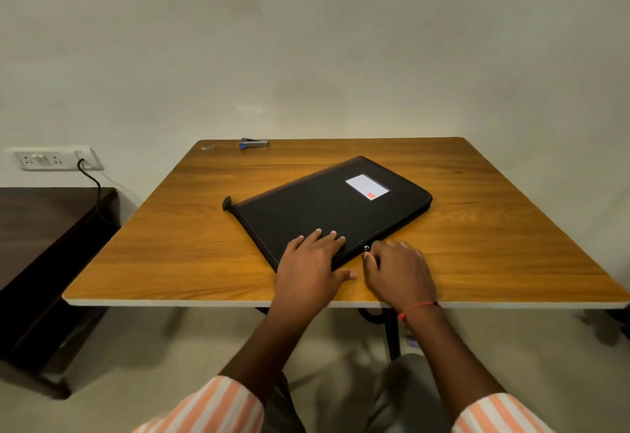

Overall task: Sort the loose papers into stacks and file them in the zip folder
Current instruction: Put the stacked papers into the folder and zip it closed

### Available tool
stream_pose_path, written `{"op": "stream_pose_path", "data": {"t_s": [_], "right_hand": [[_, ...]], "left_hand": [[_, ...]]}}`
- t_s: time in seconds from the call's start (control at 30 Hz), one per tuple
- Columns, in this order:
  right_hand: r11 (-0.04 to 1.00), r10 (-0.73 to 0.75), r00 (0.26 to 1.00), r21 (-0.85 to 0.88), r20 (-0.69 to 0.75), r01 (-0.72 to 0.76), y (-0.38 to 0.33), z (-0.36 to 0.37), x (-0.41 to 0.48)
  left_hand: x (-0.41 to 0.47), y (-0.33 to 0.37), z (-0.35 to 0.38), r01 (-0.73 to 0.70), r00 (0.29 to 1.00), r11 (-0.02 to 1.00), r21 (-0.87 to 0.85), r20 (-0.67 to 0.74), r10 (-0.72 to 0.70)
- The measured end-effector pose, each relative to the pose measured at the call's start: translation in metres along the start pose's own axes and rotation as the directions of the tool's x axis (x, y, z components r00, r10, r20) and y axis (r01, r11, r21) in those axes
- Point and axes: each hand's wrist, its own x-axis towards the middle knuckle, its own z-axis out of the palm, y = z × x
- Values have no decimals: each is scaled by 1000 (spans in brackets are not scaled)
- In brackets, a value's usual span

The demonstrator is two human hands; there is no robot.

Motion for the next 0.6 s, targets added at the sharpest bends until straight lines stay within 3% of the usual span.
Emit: {"op": "stream_pose_path", "data": {"t_s": [0.17, 0.37, 0.47, 0.6], "right_hand": [[1000, -9, 1000, 13, 13, 9, 0, -5, 0], [998, 9, 1000, 57, -18, -8, 7, -4, 2], [997, 78, 994, 36, -73, -75, 18, -8, 5], [993, 119, 986, 24, -114, -117, 34, -13, -2]], "left_hand": [[0, -10, 1, -10, 999, 995, 95, 40, 7], [-17, -48, -15, 8, 1000, 1000, -10, -9, -8], [-22, -80, -21, 154, 984, 984, -84, -79, -161], [-4, -131, -19, 328, 941, 937, -121, -40, -335]]}}
